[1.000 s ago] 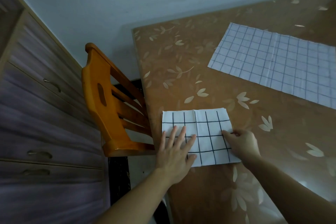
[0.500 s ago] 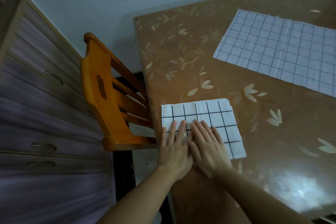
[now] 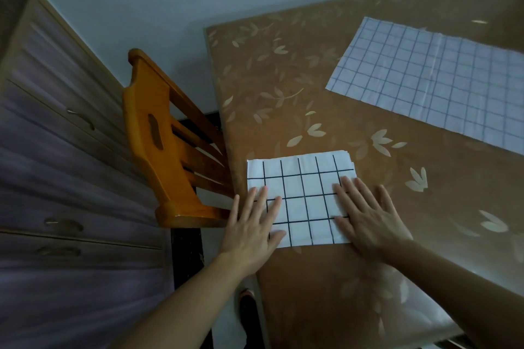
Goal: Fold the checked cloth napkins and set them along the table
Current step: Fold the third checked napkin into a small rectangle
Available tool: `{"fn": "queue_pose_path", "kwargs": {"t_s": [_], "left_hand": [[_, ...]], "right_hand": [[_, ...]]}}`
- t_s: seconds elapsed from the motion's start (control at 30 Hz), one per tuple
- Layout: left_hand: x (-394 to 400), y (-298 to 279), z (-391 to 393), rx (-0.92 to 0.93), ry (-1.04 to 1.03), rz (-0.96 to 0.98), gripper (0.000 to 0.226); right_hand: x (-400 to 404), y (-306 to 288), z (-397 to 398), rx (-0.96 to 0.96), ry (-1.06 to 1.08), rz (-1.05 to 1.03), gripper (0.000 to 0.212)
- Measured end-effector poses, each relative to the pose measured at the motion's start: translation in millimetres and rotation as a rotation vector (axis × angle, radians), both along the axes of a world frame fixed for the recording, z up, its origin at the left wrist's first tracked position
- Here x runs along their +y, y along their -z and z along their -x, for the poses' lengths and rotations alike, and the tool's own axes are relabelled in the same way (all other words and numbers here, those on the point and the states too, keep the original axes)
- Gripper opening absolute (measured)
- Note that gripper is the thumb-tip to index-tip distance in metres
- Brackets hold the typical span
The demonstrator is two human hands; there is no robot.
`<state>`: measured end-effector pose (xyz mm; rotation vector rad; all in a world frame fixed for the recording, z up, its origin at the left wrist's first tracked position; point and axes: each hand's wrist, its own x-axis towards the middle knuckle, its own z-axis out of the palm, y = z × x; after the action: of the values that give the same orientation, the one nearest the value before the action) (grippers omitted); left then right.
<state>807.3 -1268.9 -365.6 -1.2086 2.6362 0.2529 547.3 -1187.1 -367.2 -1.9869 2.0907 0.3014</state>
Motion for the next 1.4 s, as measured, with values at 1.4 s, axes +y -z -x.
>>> {"fn": "queue_pose_path", "kwargs": {"t_s": [1.4], "left_hand": [[63,-196,25,1.116,-0.524,-1.095,0.017]], "right_hand": [[123,-187,9,-1.57,0.591,0.014,0.025]]}}
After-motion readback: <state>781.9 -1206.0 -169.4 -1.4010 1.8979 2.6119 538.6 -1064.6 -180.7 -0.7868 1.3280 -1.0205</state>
